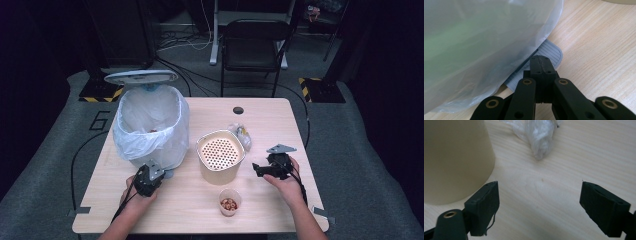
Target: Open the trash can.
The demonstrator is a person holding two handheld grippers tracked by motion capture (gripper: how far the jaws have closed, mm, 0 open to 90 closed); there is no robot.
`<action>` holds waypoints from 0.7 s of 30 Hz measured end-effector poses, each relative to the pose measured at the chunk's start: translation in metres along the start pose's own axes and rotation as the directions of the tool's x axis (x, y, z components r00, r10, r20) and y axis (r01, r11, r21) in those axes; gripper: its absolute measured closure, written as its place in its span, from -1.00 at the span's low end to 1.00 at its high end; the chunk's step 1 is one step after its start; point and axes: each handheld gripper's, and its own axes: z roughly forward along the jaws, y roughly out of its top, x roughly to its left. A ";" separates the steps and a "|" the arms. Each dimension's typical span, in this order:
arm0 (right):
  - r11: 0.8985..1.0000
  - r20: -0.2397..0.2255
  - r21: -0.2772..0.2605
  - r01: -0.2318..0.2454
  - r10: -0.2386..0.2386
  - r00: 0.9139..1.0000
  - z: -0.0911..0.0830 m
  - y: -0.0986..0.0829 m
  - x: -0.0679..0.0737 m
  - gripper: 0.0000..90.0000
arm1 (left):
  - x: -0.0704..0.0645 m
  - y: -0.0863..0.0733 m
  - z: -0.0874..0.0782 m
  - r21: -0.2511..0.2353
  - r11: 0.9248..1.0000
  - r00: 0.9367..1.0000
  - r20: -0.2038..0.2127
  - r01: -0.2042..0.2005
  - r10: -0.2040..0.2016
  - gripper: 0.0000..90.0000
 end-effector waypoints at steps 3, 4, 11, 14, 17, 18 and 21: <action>0.999 0.010 -0.006 0.044 -0.044 0.999 0.001 0.010 0.000 -0.36 | 0.000 0.000 0.000 0.000 1.000 1.000 0.000 0.004 -0.004 1.00; 0.999 0.014 -0.007 0.044 -0.044 0.999 0.001 0.012 0.000 -0.27 | 0.000 0.000 0.000 -0.001 1.000 1.000 -0.002 -0.001 0.001 1.00; 0.999 0.005 -0.026 0.027 -0.027 1.000 0.006 0.034 -0.001 -0.07 | 0.000 0.000 0.000 -0.001 1.000 1.000 0.001 0.002 -0.002 1.00; 0.999 0.002 -0.042 0.019 -0.019 1.000 0.009 0.043 0.000 -0.04 | 0.000 -0.001 0.000 -0.001 1.000 1.000 0.001 0.000 0.000 1.00; 0.999 -0.001 -0.037 0.028 -0.028 1.000 0.012 0.048 0.000 -0.03 | 0.000 0.000 -0.001 0.003 1.000 1.000 0.003 -0.001 0.001 1.00; 0.999 0.002 -0.034 0.036 -0.036 0.999 0.015 0.050 0.000 -0.03 | 0.000 0.000 0.000 0.001 1.000 1.000 0.006 0.001 -0.001 1.00; 0.999 0.008 -0.036 0.024 -0.024 1.000 0.025 0.055 -0.002 -0.08 | 0.000 0.000 -0.001 0.009 1.000 1.000 0.009 0.001 -0.001 1.00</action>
